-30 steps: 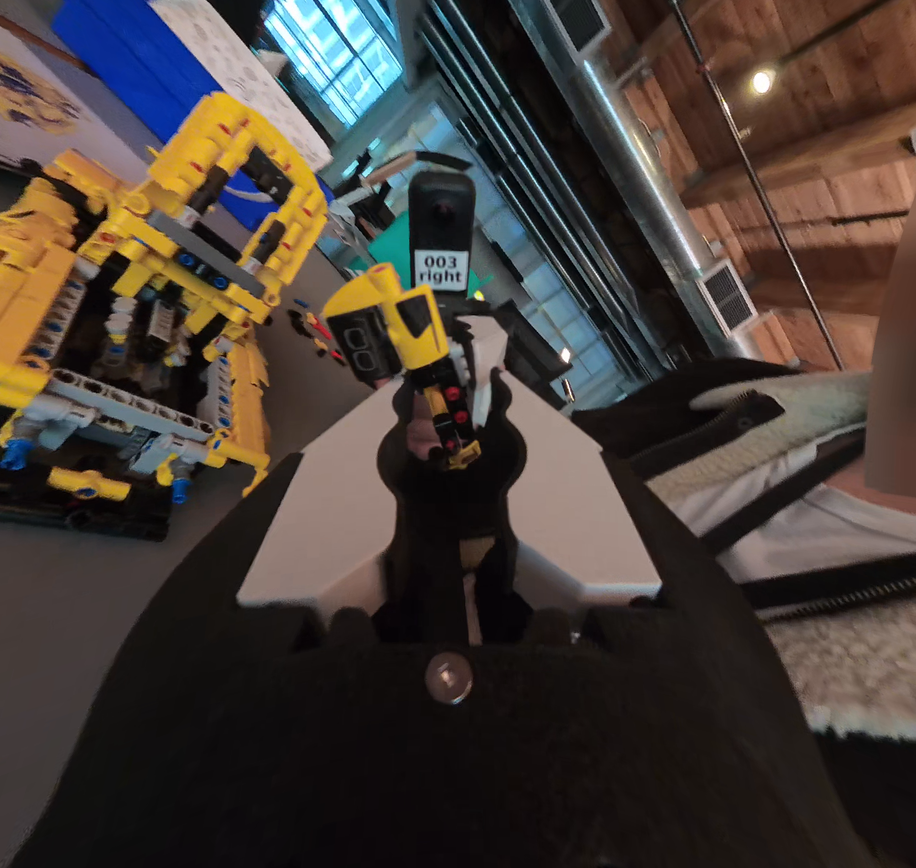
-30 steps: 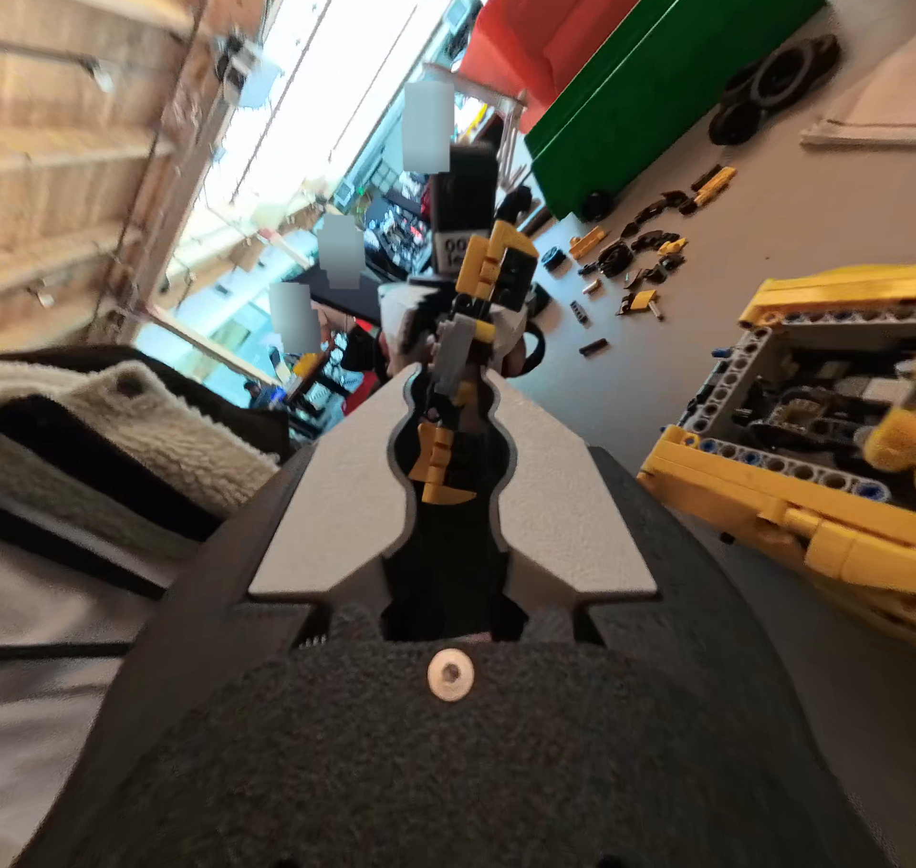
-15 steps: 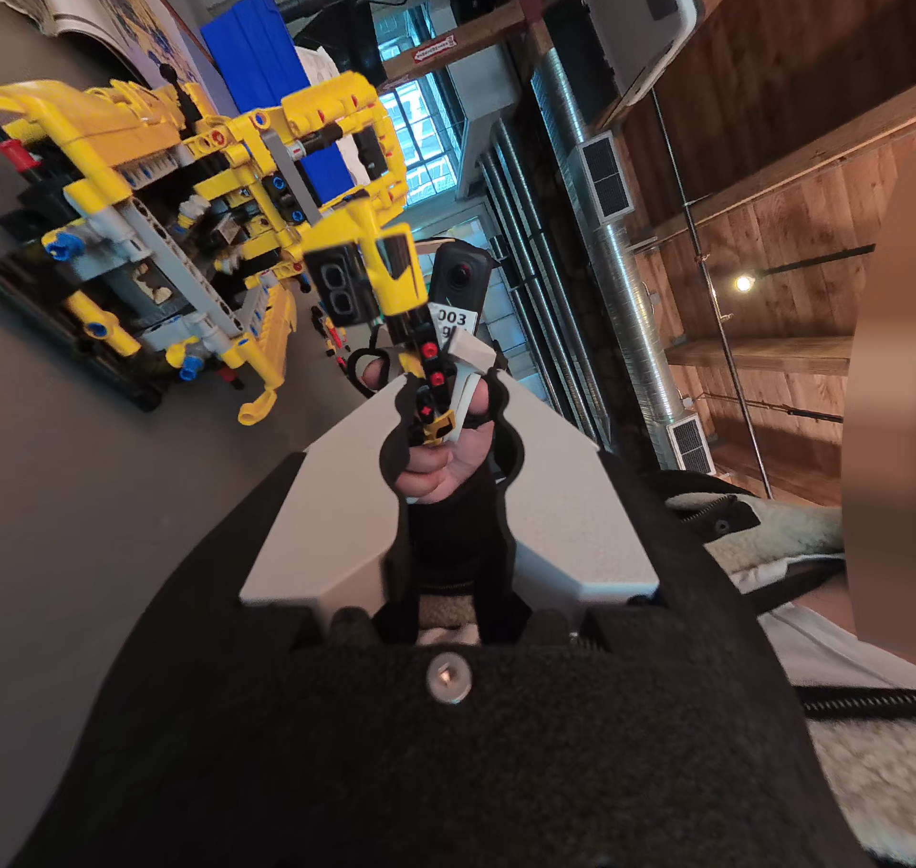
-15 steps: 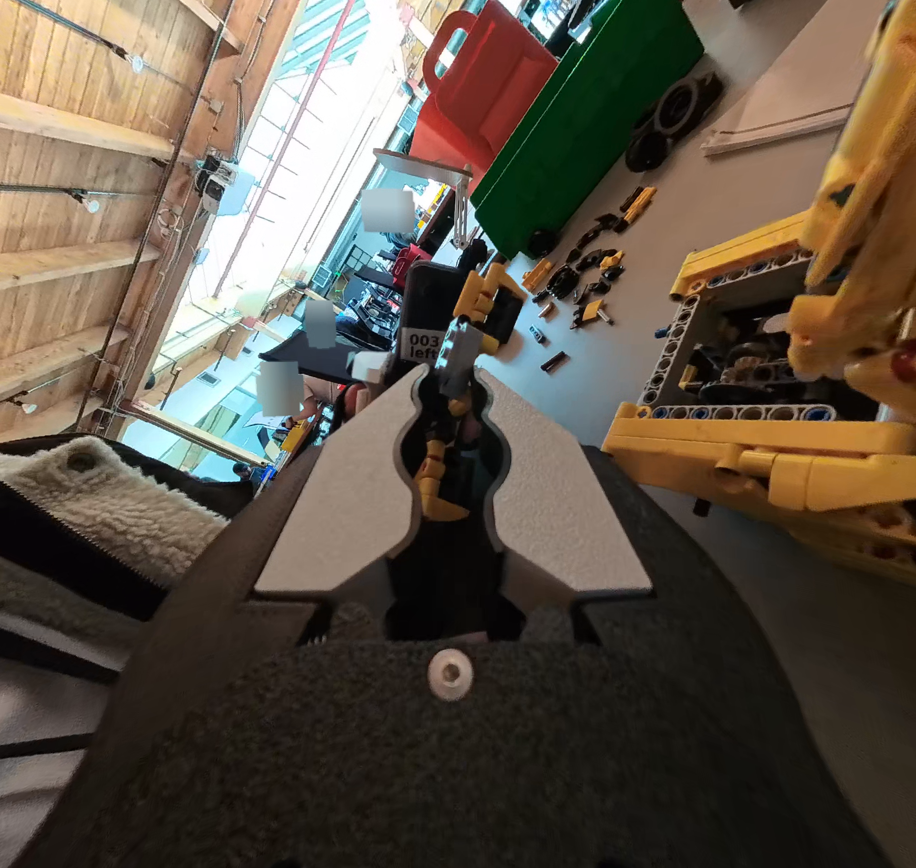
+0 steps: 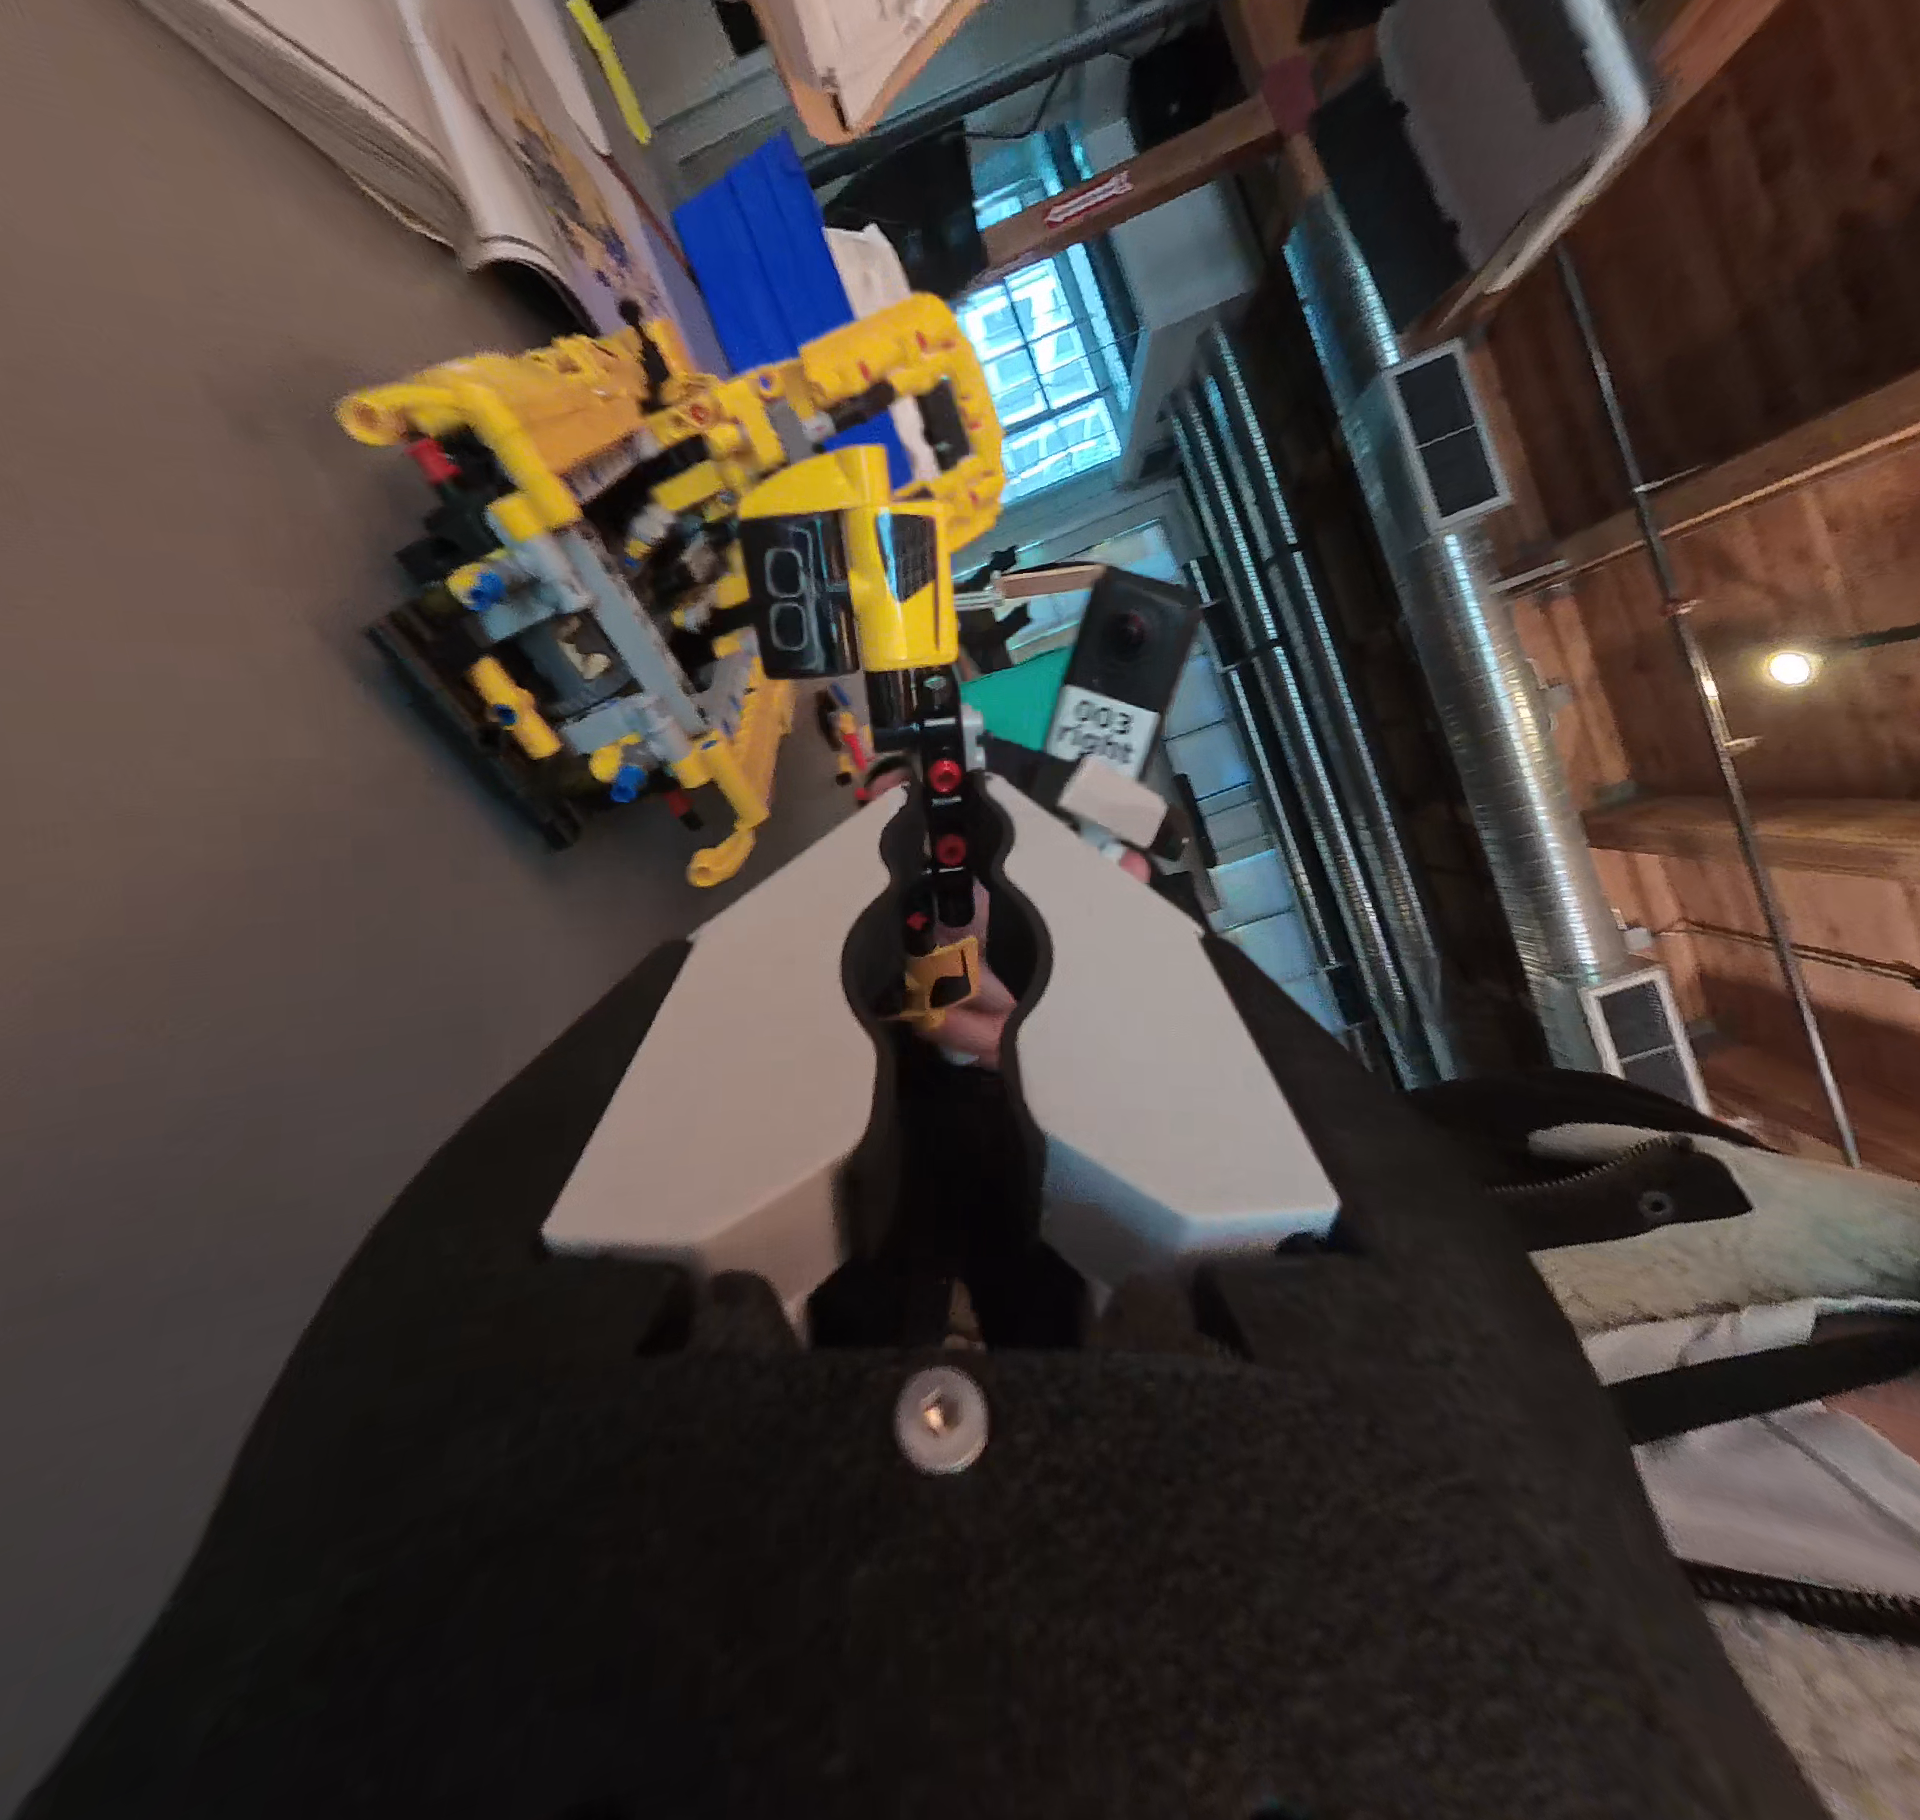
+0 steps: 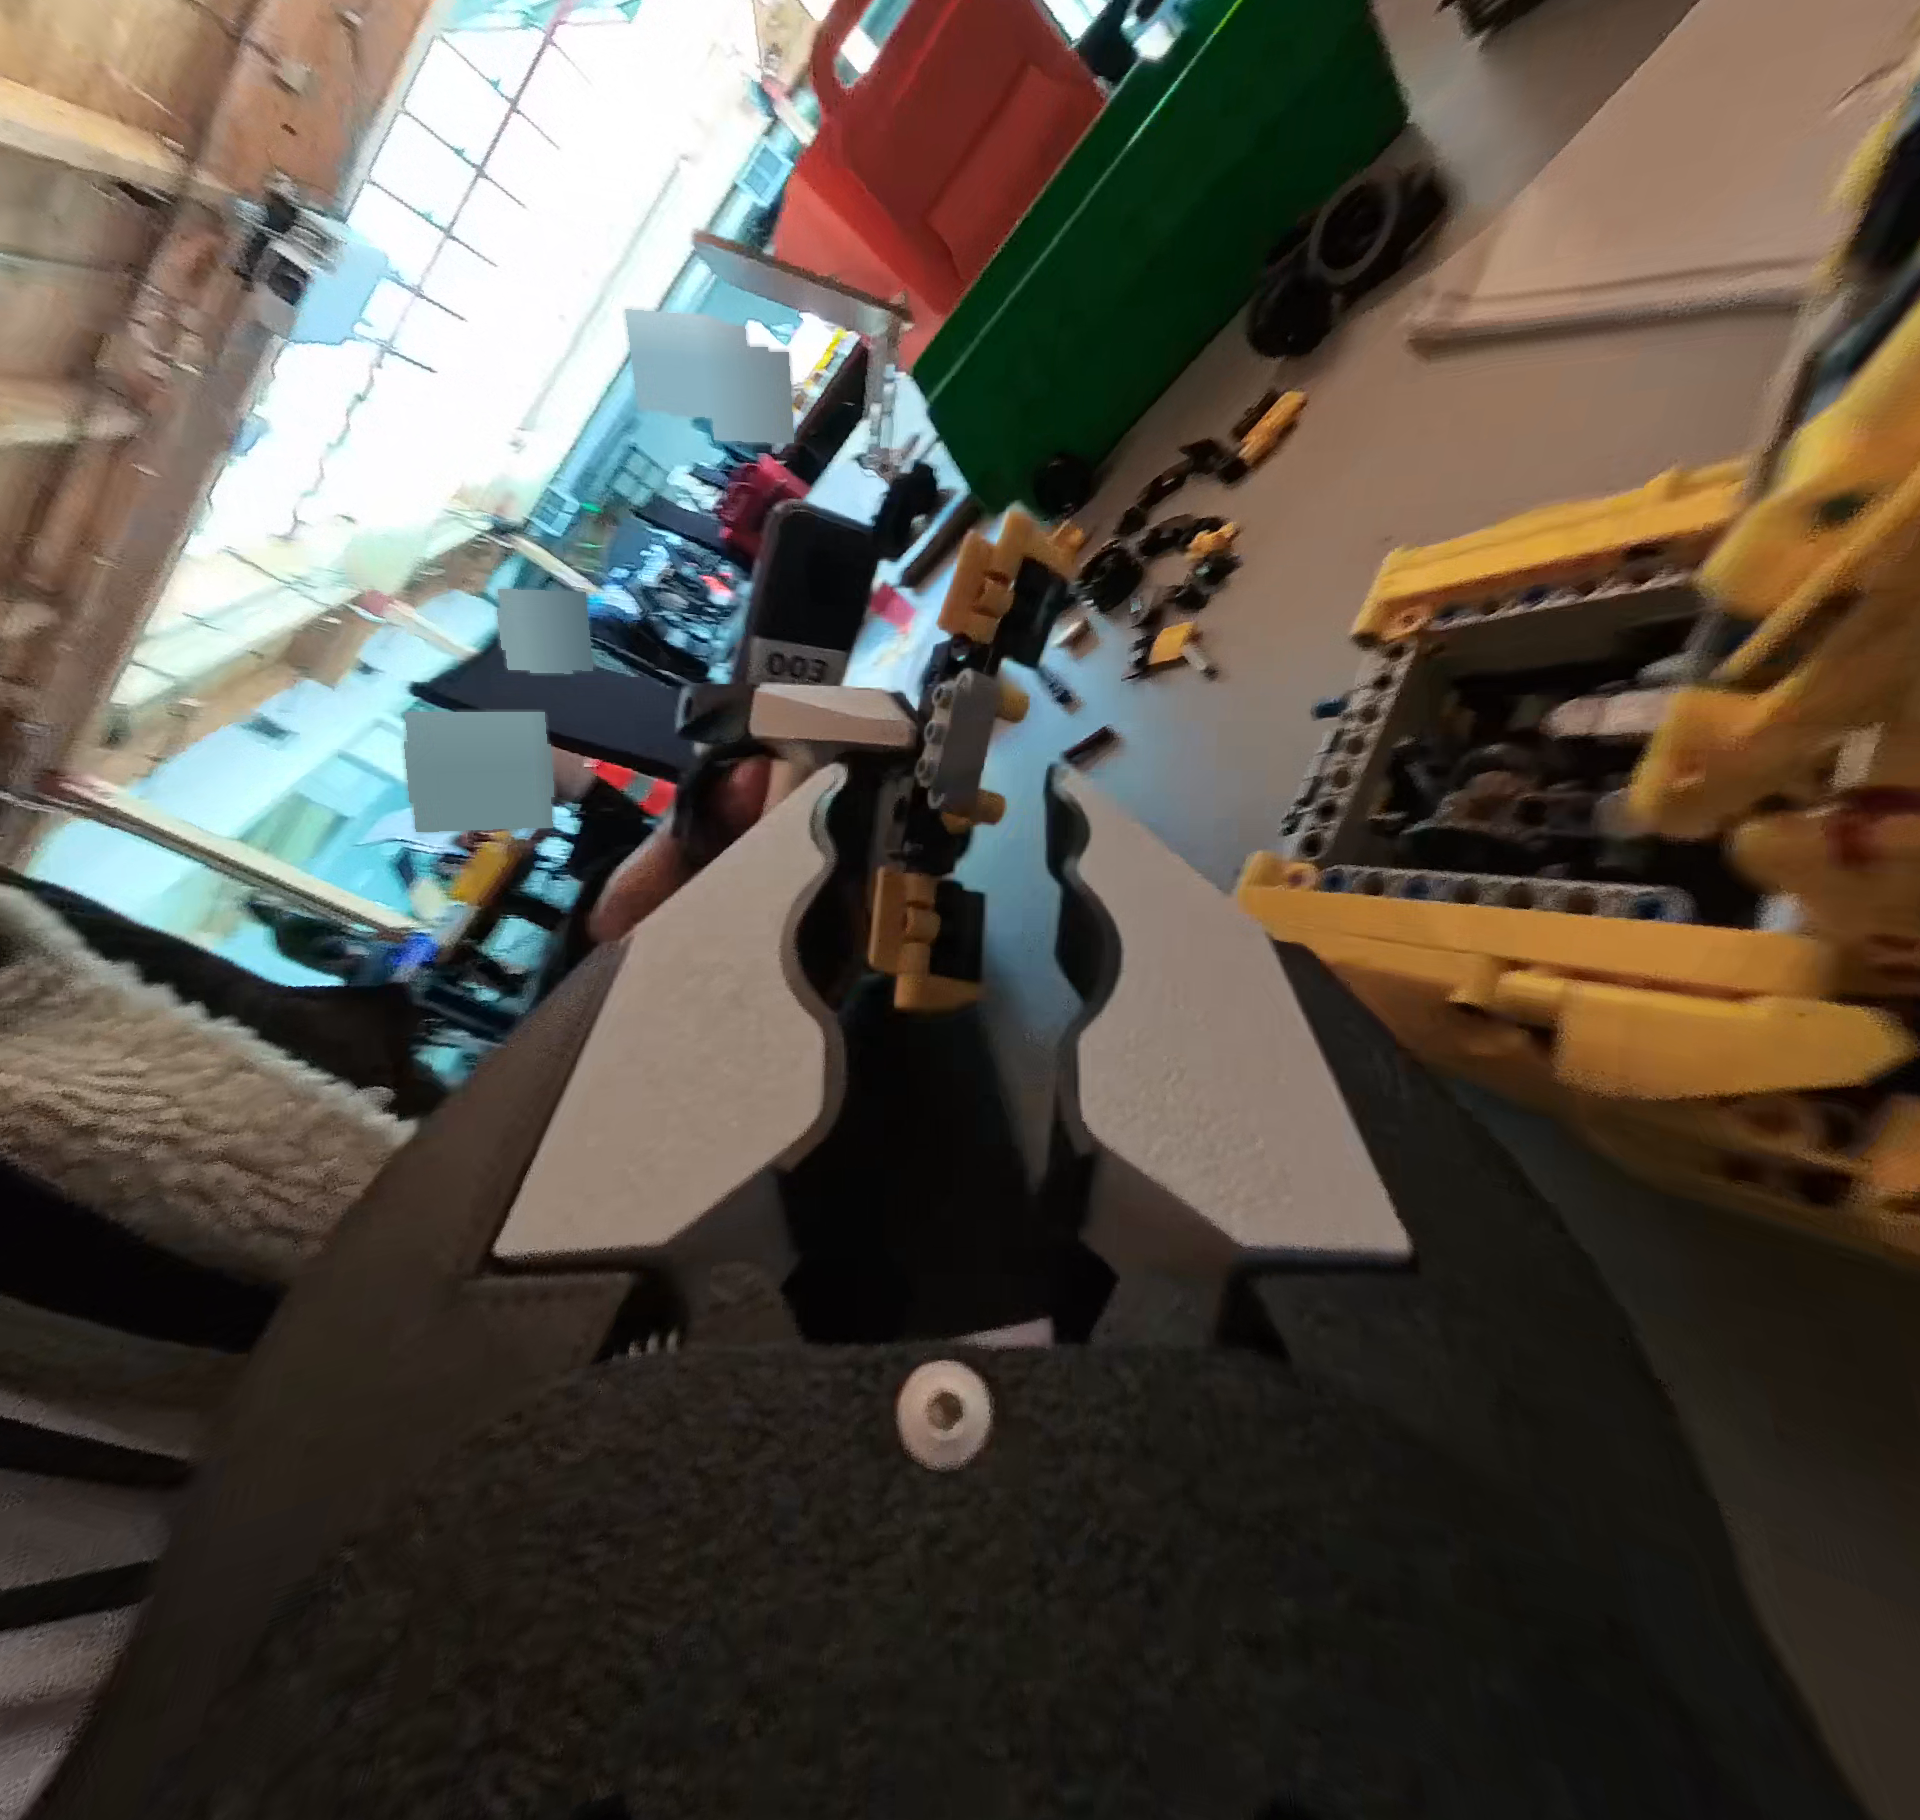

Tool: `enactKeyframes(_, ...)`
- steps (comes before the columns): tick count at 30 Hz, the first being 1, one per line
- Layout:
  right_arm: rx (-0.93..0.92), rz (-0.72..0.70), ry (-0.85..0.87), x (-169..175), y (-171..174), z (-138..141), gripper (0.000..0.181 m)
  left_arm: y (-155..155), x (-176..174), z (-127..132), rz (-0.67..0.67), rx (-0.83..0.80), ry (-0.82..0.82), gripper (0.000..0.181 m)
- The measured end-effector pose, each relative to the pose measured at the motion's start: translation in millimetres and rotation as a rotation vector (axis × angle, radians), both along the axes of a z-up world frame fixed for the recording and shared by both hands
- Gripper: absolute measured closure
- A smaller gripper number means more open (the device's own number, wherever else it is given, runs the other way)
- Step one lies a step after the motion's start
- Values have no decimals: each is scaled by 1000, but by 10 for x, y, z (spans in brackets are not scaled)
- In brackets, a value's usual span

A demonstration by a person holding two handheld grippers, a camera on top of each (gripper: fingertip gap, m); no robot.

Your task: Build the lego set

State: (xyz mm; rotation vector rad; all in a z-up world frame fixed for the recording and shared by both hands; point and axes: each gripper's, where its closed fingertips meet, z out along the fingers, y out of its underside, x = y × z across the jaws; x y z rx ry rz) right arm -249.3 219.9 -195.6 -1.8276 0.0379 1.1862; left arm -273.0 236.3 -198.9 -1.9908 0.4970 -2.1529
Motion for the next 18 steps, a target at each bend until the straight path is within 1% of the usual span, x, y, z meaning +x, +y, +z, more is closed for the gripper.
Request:
enactKeyframes(2, 30, -32, -124, 162, 9, 6, 145, 191, -78, -113, 42, -24, 62, 174)
enactKeyframes(4, 69, -66, -285, 343, 25, -15, 145, 311, -99, -201, 45, -64, 100, 174)
enactKeyframes(6, 122, -98, -402, 512, 42, 4, 145, 329, -45, -261, 10, -109, 117, 174)
enactKeyframes(8, 177, -148, -470, 699, 51, 55, 146, 291, 33, -289, -27, -155, 120, 174)
enactKeyframes(11, 241, -233, -484, 970, 36, 136, 148, 244, 132, -342, -45, -185, 138, 174)
enactKeyframes(13, 280, -259, -460, 1054, 5, 167, 152, 205, 190, -373, -52, -202, 148, 174)
enactKeyframes(15, 313, -270, -435, 1056, -12, 171, 151, 175, 229, -421, -46, -188, 179, 174)
enactKeyframes(18, 373, -207, -403, 886, -71, 241, 152, 207, 237, -474, -12, -159, 216, 174)
